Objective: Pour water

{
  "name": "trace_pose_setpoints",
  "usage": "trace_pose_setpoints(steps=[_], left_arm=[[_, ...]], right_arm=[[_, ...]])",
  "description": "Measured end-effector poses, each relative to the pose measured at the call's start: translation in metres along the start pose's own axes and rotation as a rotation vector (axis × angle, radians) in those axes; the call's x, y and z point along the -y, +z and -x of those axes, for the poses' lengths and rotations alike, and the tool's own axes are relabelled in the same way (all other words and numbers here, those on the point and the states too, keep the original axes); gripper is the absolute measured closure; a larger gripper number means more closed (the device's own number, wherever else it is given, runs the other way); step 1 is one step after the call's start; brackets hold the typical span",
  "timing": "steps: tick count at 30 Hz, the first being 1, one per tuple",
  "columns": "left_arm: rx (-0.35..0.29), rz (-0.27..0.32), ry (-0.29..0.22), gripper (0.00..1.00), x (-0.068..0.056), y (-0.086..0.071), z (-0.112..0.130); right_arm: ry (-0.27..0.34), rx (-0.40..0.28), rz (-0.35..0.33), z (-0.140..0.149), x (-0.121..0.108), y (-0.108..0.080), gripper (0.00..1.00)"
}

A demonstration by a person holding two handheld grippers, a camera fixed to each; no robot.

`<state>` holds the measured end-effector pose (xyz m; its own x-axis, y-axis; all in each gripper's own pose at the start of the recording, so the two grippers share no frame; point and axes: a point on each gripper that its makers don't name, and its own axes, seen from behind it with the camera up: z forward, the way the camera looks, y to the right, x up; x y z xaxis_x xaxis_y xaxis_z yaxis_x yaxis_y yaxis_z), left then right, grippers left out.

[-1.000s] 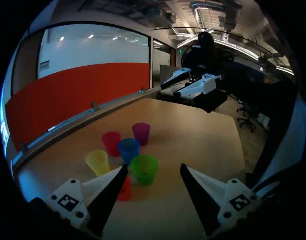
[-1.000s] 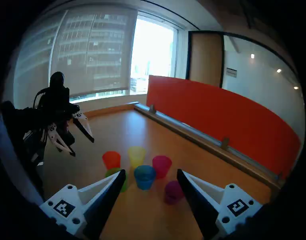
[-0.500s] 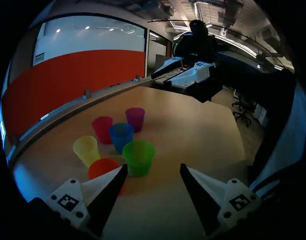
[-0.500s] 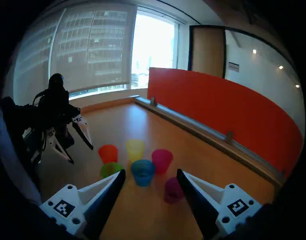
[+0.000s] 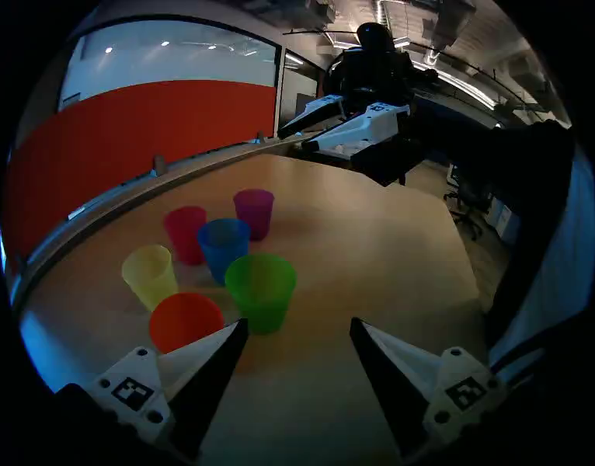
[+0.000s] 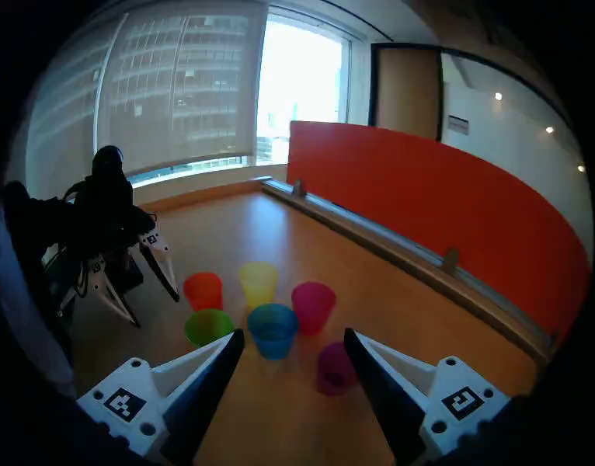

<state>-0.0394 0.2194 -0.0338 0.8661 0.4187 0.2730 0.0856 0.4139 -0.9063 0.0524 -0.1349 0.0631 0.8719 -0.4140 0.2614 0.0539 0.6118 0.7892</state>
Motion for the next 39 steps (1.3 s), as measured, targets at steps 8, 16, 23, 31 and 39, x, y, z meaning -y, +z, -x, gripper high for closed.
trace_pose_setpoints(steps=[8, 16, 23, 31, 39], left_arm=[[0.003, 0.003, -0.005, 0.03, 0.004, 0.010, 0.006], [0.011, -0.005, 0.007, 0.03, 0.010, 0.021, 0.009], [0.011, -0.022, 0.024, 0.03, 0.019, 0.028, 0.008], [0.004, -0.037, 0.033, 0.02, 0.031, 0.035, 0.005], [0.000, -0.038, 0.051, 0.03, 0.037, 0.044, 0.000]], right_arm=[[0.002, 0.013, -0.006, 0.007, -0.002, 0.008, 0.00], [-0.002, 0.019, -0.015, 0.010, -0.002, 0.015, 0.00], [-0.011, 0.028, -0.020, 0.013, -0.003, 0.021, 0.00], [-0.023, 0.037, -0.034, 0.016, -0.001, 0.031, 0.00], [-0.029, 0.044, -0.047, 0.018, 0.001, 0.041, 0.00]])
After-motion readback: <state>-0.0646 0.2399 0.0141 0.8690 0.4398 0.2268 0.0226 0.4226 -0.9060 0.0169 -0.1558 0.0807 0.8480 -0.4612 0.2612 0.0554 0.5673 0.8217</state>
